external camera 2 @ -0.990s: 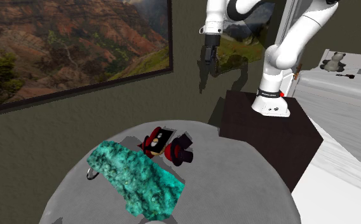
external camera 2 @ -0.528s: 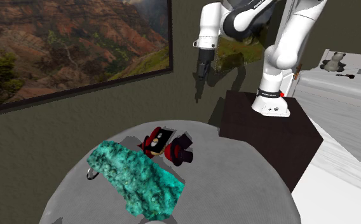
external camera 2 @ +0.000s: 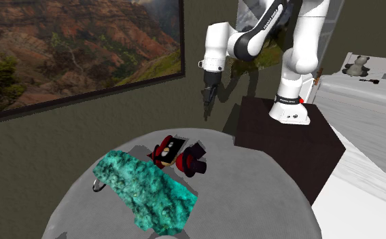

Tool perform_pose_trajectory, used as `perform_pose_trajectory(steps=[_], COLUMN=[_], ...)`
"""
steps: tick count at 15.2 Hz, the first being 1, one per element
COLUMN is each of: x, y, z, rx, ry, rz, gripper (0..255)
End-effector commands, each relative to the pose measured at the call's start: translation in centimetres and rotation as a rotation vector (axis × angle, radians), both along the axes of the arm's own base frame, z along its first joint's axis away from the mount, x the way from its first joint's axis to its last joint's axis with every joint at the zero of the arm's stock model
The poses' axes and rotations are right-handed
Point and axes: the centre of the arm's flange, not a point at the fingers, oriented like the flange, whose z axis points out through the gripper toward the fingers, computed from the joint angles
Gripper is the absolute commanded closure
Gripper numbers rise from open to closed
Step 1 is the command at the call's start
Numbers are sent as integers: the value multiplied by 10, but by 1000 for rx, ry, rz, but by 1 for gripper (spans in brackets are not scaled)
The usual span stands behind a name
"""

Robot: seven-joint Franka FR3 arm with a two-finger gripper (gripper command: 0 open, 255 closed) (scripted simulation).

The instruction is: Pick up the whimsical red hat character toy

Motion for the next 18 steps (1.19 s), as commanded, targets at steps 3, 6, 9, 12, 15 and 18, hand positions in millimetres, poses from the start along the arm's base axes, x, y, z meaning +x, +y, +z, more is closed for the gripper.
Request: perform_pose_trajectory(steps=[3,6,9,12,15,18], x=[9,15,21,27,28,28], y=[44,75,107,138,141,141], z=[-32,-55,-79,-102,-115,-131], rx=[-2,-4,-6,-8,-8,-8], ry=[-8,-14,-20,-26,-26,-26], rz=[3,6,9,12,12,12], gripper=[0,0,0,0,0,0])
